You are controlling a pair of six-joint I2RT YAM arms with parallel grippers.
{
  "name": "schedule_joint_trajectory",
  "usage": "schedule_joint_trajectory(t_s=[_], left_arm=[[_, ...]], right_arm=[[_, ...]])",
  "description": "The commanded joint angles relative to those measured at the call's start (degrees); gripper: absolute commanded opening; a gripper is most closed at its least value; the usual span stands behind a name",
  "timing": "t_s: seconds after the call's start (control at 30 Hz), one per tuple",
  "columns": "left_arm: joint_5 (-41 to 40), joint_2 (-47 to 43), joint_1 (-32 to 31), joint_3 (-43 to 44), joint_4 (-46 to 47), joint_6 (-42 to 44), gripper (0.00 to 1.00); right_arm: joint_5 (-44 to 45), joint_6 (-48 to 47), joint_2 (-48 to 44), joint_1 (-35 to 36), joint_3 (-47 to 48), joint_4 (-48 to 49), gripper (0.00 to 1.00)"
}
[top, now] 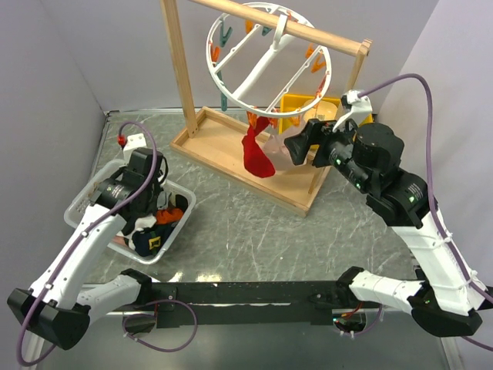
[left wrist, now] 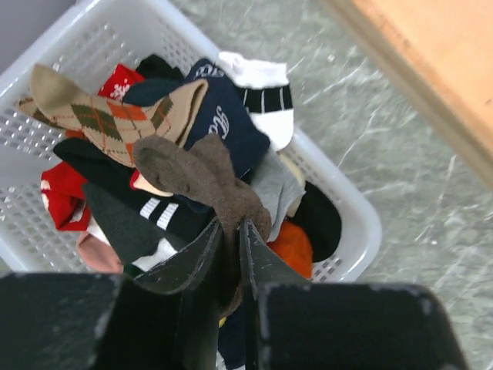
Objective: Remove the socks clipped to the hanger
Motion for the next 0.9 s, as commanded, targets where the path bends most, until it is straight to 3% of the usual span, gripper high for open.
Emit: schedule_joint_trajectory(t_s=[0.0,0.07,0.17,0.2,0.3,0.53,0.73,0.87], left_arm=[[-0.4,-0.1,0.3,-1.1,-1.5,-0.7,0.18],[0.2,0.0,0.3,-0.8,-0.9,-0.1,0.2],[7.8,-0.8,0.2,1.4,1.2,4.7,0.61],[9.5,-1.4,0.2,1.8,2.1,6.1,0.82],[12.5,-4.7,0.1,3.3,5.4,6.9,0.96],[18.0,-8.0,0.0,6.7,8.1,8.5,0.99],[36.1,-13.8,0.0,3.0,23.4,11.6,0.99],[45.6,-12.2,0.0,1.7,30.6,9.9,0.96]], right_arm=[[-1.1,0.9,-2.2,-0.7,-1.9,4.5,0.91],[-1.3,1.2,-2.7,-1.0,-2.7,4.7,0.91],[-1.7,1.3,-3.4,-1.2,-3.9,5.6,0.91],[-1.8,1.3,-3.4,-1.3,-4.1,5.7,0.91],[-2.3,1.2,-3.5,-1.4,-4.4,5.9,0.91],[-4.1,1.5,-4.5,-1.4,-6.4,7.8,0.91],[-6.6,2.5,-5.8,-1.4,-6.6,8.8,0.91],[-6.9,2.7,-8.0,-1.4,-8.2,10.5,0.91]])
